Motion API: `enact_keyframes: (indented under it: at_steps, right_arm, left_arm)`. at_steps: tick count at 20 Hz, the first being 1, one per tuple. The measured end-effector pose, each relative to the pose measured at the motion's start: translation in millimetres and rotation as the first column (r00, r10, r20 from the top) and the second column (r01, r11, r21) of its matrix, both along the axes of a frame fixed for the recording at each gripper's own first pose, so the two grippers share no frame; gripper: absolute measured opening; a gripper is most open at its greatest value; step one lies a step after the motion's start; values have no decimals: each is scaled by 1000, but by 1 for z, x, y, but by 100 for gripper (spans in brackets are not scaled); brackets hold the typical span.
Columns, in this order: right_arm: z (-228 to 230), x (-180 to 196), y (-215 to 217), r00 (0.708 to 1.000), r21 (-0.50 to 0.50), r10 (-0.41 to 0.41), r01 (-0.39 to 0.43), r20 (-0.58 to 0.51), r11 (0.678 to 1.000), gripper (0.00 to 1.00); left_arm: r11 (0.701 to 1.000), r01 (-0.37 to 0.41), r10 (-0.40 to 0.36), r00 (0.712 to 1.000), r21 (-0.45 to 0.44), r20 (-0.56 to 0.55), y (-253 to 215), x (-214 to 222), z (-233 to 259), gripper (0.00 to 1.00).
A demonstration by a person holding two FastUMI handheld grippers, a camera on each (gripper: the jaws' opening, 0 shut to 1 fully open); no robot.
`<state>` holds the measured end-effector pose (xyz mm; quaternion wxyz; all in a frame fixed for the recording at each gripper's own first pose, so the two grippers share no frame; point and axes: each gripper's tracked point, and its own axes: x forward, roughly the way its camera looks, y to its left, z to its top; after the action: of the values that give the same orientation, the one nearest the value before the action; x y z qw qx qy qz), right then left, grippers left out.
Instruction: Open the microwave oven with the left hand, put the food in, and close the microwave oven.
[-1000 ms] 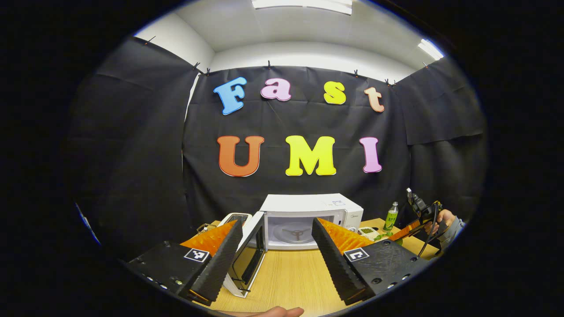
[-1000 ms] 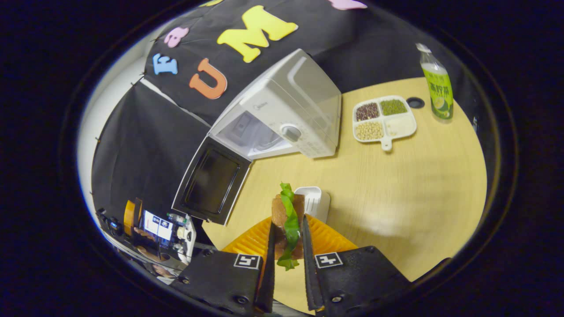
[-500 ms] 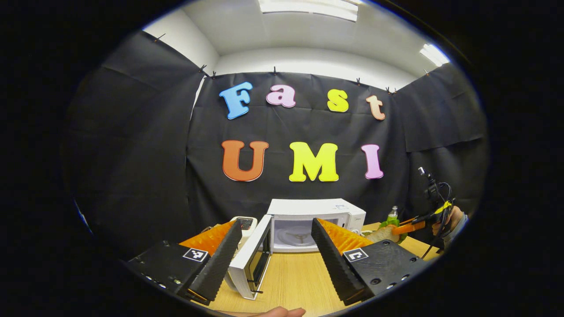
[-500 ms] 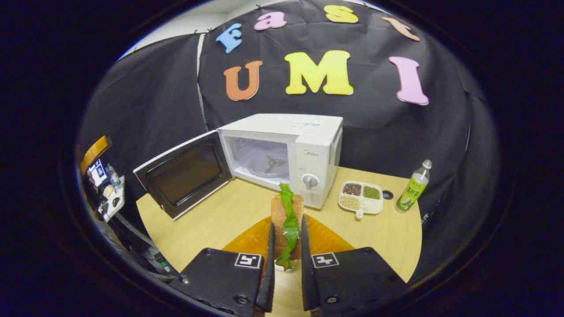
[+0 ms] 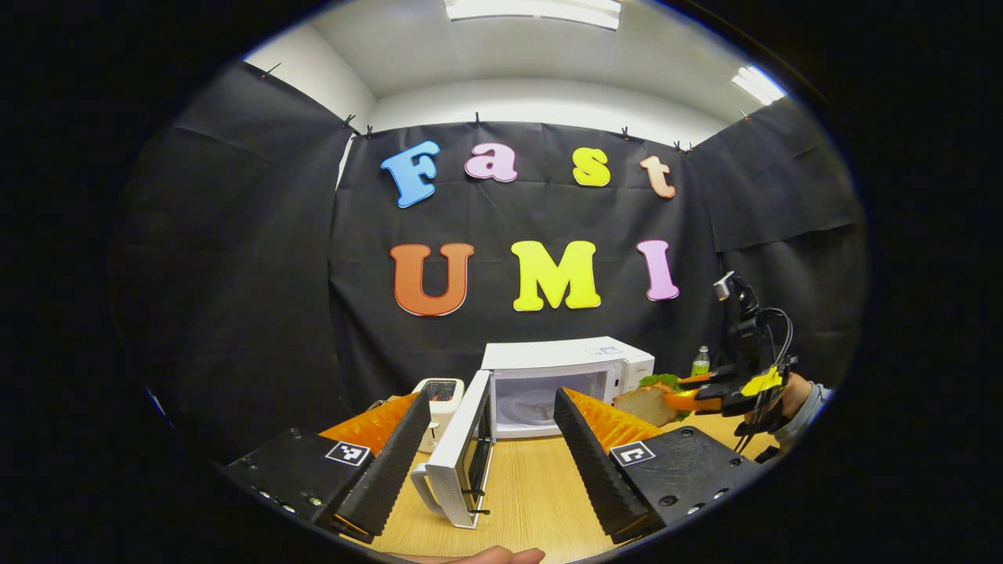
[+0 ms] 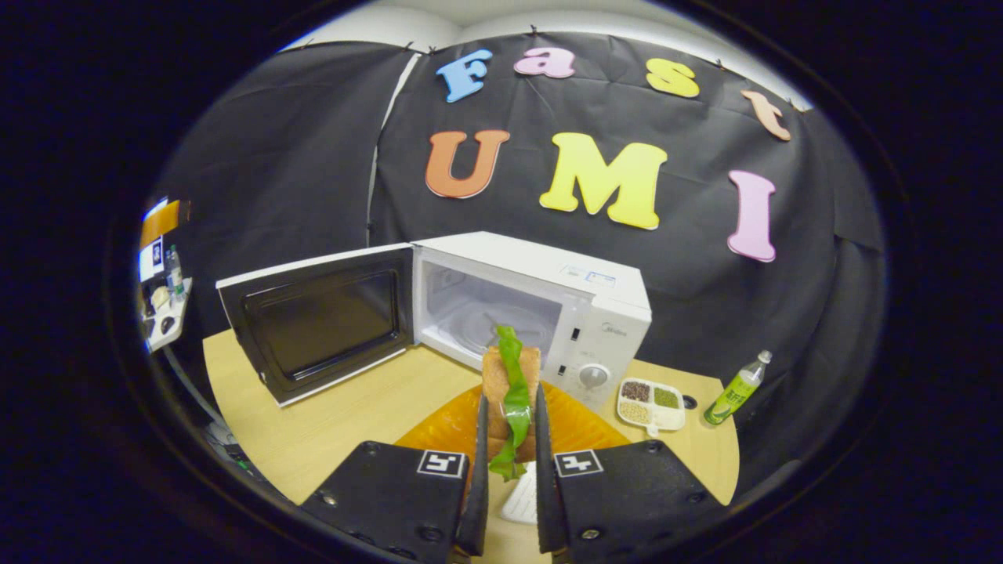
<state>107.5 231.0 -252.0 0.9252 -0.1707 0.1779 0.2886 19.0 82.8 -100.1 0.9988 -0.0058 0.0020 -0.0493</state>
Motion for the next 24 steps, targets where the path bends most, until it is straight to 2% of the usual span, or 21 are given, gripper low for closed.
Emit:
enact_keyframes:
  at_steps: [2,3,4,7,10,11,12,15,16,17,19,21,22,24]
  right_arm:
    - [-10,0,24,1000,-7,5,-5,23,1000,22]
    - [-15,2,35,999,-7,8,-7,34,1000,28]
    - [-19,4,46,999,-1,3,-3,47,1000,28]
    - [-24,13,80,996,78,-26,20,82,997,28]
    - [-30,29,108,992,160,-87,71,94,985,28]
    - [-33,35,116,990,183,-108,89,96,979,22]
    - [-34,41,124,986,198,-127,105,106,975,28]
    - [-37,67,144,974,256,-188,151,127,955,28]
    - [-40,78,150,970,287,-213,172,119,942,22]
    - [-43,88,157,967,333,-234,189,99,924,28]
    - [-49,107,170,962,435,-271,232,31,870,28]
    - [-55,132,172,943,526,-330,303,-45,795,28]
    - [-56,143,171,930,577,-357,339,-87,743,28]
    - [-61,160,179,906,683,-370,402,-203,610,28]
  left_arm:
    - [1000,14,-14,1000,3,-2,0,3,-4,95]
    - [1000,24,-24,1000,-3,-6,-3,3,-6,95]
    - [999,33,-33,999,-11,-10,-4,3,-10,95]
    - [999,49,-50,998,-18,-34,-5,5,-22,95]
    - [998,55,-56,996,-22,-66,-3,7,-36,95]
    - [998,57,-59,996,-29,-72,-3,7,-39,95]
    - [998,61,-63,995,-34,-74,-3,8,-41,95]
    - [998,50,-53,997,-45,-60,4,10,-41,95]
    - [998,42,-45,998,-44,-53,7,11,-41,95]
    - [998,35,-37,998,-46,-55,9,12,-41,95]
    - [999,22,-25,998,-38,-62,13,12,-43,95]
    - [1000,18,-19,998,-21,-56,15,9,-41,95]
    - [1000,17,-18,998,-17,-56,14,10,-41,95]
    - [1000,15,-15,998,-12,-60,11,12,-42,95]
